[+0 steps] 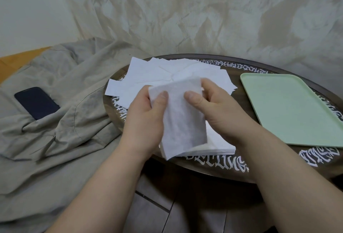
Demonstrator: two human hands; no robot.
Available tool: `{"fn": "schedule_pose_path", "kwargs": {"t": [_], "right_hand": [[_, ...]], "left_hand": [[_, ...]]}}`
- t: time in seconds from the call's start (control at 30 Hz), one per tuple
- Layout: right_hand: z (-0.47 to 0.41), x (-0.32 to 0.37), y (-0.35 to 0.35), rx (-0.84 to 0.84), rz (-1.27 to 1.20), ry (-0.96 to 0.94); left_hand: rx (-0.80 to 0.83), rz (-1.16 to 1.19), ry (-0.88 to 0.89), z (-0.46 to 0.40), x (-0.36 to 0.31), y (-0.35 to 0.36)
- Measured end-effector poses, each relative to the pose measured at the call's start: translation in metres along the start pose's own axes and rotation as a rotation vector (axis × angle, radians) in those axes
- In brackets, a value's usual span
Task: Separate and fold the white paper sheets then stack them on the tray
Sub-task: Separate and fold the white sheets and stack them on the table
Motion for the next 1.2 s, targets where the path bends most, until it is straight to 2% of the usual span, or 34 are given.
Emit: {"fn": "schedule_pose_path", "kwargs": {"t": [0.07, 0.13, 0.23, 0.3, 0.33, 0.4, 0.43, 0.53, 0.7, 0.83, 0.93, 1.07, 1.2], "right_hand": [[0.004, -0.015, 0.004, 0.138, -0.026, 0.172], [0.008, -0.023, 0.005, 0.199, 0.083, 0.248], [0.002, -0.021, -0.009, -0.043, 0.030, 0.199], [-0.001, -0.021, -0.022, -0.251, -0.187, 0.201], [-0.002, -0.023, -0.025, -0.305, -0.329, 0.224], [-0.002, -0.030, -0.024, -0.280, -0.536, 0.299], [0.001, -0.032, -0.022, -0.213, -0.525, 0.345], [0.013, -0.037, -0.020, -0.026, -0.194, 0.414], [0.017, -0.031, -0.048, -0.151, -0.065, 0.346], [0.030, -0.040, -0.065, -0.134, 0.105, 0.378], [0.044, -0.054, -0.068, -0.187, 0.101, 0.390], [0.055, -0.069, -0.064, -0.132, 0.184, 0.405], [0.056, -0.080, -0.068, -0.155, 0.179, 0.421]], "left_hand": [[-0.059, 0.333, -0.161, -0.005, 0.006, -0.002], [-0.106, 0.470, -0.230, -0.010, 0.011, -0.005], [-0.139, 0.407, -0.273, -0.017, 0.019, -0.015], [-0.103, 0.313, -0.307, -0.020, 0.026, -0.017], [-0.077, 0.277, -0.326, -0.021, 0.030, -0.016], [-0.047, 0.282, -0.357, -0.021, 0.038, -0.010], [-0.050, 0.307, -0.372, -0.021, 0.040, -0.008], [-0.067, 0.347, -0.418, -0.020, 0.046, -0.002], [-0.018, 0.043, -0.404, -0.015, 0.056, -0.002], [0.051, -0.121, -0.369, -0.009, 0.062, 0.003], [0.083, -0.194, -0.360, -0.006, 0.067, 0.008], [0.075, -0.347, -0.272, -0.005, 0.070, 0.011], [0.135, -0.482, -0.242, -0.002, 0.077, 0.013]]}}
Point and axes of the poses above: each hand's wrist, its own z-axis away from the middle knuckle, its own y-axis out of the palm, x = y × z, the point moved 5 cm from there along -z, towards the middle knuckle, and after that the axes turned 6 degrees about -y, right-handed, at the moved point
